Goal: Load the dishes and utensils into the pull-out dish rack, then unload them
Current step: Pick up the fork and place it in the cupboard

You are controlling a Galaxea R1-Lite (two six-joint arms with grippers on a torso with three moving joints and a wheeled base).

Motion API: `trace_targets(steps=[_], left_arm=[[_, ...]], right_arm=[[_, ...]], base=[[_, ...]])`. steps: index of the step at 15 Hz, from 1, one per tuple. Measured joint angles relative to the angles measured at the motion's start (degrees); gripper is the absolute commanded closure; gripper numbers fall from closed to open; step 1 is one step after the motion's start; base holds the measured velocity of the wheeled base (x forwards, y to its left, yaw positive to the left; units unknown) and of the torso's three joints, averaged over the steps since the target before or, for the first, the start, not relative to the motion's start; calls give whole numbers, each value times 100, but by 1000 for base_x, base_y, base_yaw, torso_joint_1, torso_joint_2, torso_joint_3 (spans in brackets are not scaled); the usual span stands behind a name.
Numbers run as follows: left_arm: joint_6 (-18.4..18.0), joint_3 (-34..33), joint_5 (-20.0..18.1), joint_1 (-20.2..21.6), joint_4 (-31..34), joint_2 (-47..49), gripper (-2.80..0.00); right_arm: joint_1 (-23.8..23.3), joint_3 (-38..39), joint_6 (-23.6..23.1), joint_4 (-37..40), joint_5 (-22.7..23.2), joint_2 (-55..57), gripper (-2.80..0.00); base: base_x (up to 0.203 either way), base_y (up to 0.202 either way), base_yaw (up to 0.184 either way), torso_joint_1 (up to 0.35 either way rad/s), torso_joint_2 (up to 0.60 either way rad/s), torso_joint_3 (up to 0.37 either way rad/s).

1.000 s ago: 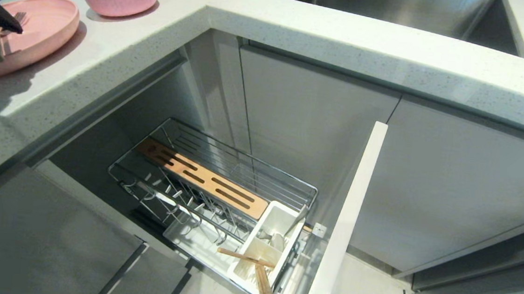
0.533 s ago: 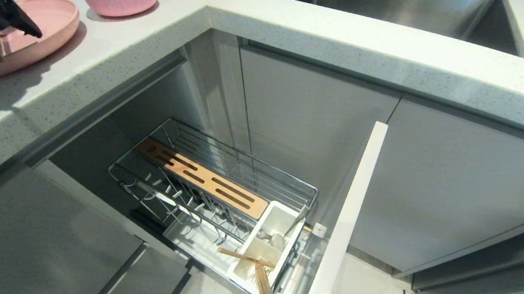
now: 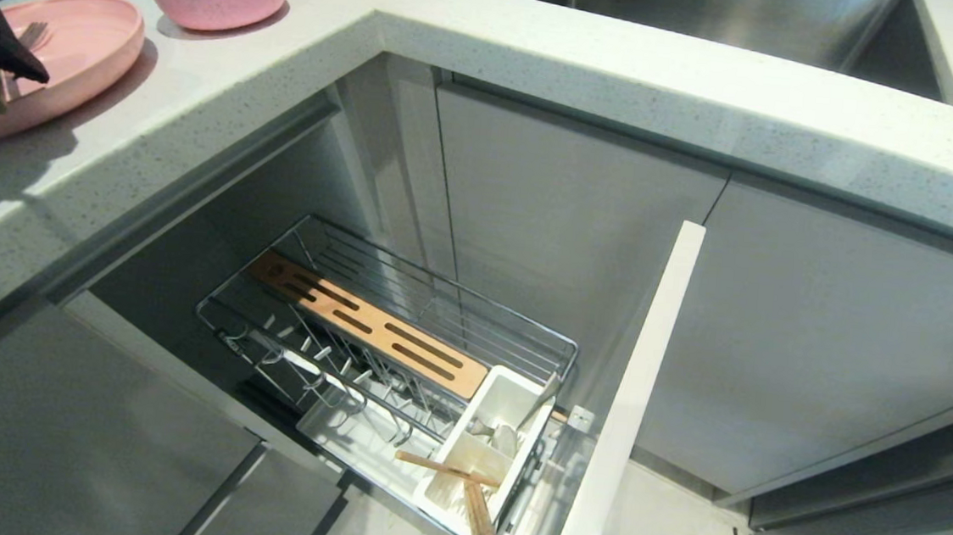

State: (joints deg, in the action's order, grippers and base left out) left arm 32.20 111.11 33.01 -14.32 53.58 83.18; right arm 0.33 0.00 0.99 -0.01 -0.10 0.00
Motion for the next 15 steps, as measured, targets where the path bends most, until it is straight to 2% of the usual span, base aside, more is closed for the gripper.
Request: trace_targets(steps=[9, 15], left_arm=[[-4, 4, 45, 0, -123, -40, 0], [259, 2, 59, -10, -1000, -337, 0]], right_arm=[[0, 0, 1, -2, -1, 0, 0], [0, 0, 2, -2, 0, 0, 0]], base=[[0, 0, 0, 0, 0, 0], [0, 0, 0, 0, 0, 0]])
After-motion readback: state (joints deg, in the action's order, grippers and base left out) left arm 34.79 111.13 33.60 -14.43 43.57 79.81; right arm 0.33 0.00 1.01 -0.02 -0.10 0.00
